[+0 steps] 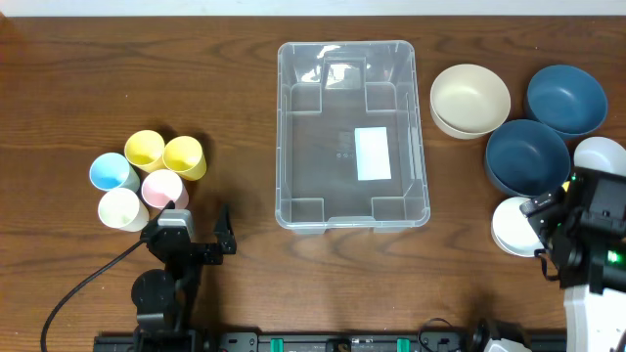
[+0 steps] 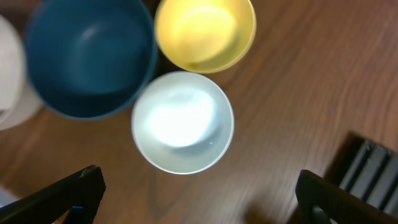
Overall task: Pack container
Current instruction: 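Move the right gripper over the bowls on the right side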
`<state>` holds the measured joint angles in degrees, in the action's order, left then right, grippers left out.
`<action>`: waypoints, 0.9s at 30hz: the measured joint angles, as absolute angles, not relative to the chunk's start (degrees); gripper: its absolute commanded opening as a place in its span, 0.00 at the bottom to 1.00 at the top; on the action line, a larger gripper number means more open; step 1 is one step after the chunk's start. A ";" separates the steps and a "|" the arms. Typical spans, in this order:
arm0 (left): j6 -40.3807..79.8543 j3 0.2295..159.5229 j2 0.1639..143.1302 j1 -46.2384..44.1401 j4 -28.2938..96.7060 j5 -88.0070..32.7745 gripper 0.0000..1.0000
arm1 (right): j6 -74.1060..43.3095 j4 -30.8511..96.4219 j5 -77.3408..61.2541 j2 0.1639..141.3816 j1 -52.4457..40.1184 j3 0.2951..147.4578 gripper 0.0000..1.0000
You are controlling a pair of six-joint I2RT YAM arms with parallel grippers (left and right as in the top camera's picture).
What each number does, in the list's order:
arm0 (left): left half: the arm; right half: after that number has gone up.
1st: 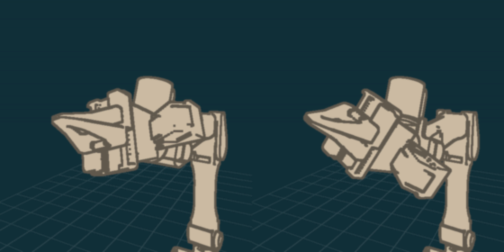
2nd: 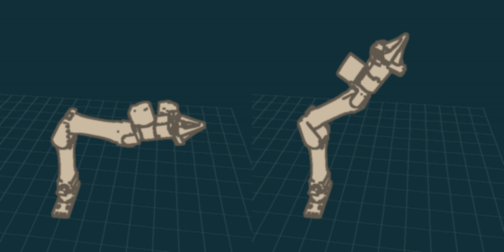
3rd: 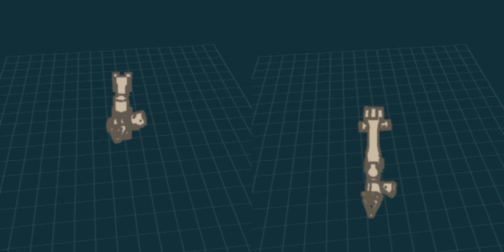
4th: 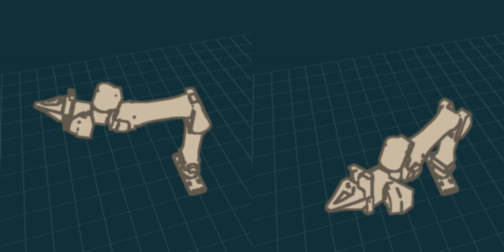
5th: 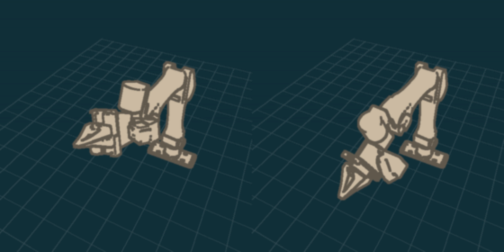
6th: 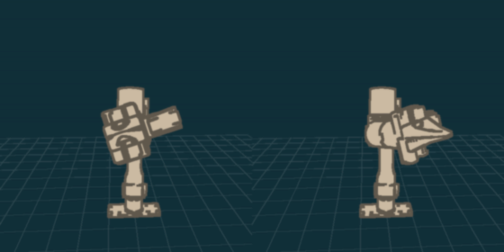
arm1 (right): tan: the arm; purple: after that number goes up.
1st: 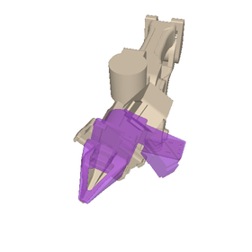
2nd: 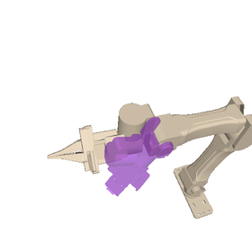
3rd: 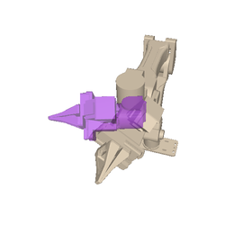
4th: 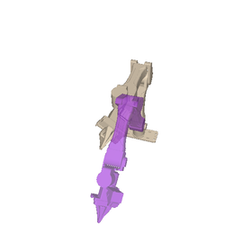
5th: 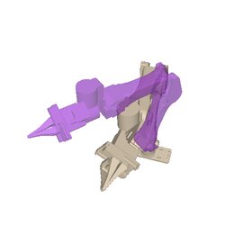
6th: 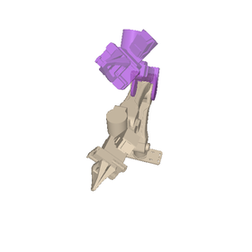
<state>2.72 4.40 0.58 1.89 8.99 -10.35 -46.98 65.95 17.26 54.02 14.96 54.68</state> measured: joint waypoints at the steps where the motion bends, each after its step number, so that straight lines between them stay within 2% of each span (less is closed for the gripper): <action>1: 2.72 4.40 0.58 1.89 8.99 -10.37 0.98 | -47.16 66.48 17.43 55.18 15.20 54.68 0.99; 9: 2.72 4.40 0.58 1.89 9.02 -10.37 0.98 | -48.69 70.06 17.67 60.07 16.73 54.19 0.99; 18: 2.72 4.40 0.58 1.89 8.99 -10.37 0.98 | -49.89 62.83 15.27 60.51 23.24 44.27 0.99; 27: 2.72 4.40 0.58 1.89 9.02 -10.37 0.98 | -47.64 51.79 11.57 60.75 24.58 35.53 0.99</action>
